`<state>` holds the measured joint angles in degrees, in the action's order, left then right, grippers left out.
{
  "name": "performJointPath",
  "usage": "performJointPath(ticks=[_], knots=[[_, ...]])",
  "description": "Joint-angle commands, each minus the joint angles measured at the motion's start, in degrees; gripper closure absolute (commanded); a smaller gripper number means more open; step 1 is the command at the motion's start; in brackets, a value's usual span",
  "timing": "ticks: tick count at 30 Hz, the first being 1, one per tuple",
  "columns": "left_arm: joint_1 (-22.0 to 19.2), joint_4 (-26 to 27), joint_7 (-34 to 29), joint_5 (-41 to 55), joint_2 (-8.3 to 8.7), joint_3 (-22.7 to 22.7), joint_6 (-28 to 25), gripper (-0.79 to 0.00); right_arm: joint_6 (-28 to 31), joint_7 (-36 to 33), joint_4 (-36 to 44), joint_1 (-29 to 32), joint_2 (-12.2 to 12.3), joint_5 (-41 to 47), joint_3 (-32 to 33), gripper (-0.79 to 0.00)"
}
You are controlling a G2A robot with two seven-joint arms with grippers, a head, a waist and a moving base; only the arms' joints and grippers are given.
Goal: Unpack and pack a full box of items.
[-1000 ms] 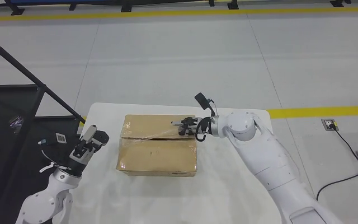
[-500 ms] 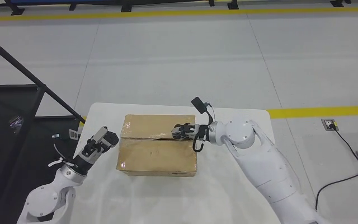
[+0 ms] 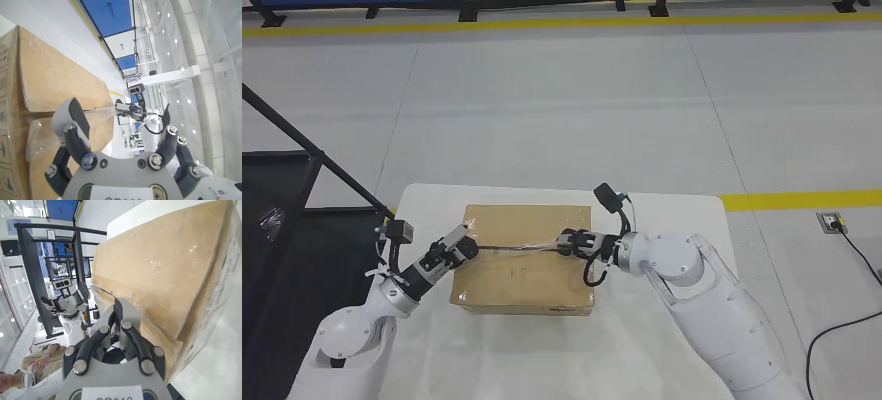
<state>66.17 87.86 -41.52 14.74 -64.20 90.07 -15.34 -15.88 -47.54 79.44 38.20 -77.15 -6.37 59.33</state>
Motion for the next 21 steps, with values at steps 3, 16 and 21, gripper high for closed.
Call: performJointPath(ticks=[3,16,21], knots=[[-0.98,-1.28,2.01,-1.35,-0.17,-1.68,0.09,-0.785,-0.77,1.26,0.52,0.23,-0.05,-0.67,-0.37,0.000],[-2.97,-4.15,3.71,-1.34,-0.36,-3.98,0.74,-0.785,-1.34,1.03,-1.72,-1.17,-0.25,-0.97,-1.07,-0.022],[-3.40,-4.40,3.95,-1.26,-0.38,-4.53,0.92,-0.785,-1.75,1.72,-1.89,-1.16,-0.22,-1.19,-0.85,-0.548]])
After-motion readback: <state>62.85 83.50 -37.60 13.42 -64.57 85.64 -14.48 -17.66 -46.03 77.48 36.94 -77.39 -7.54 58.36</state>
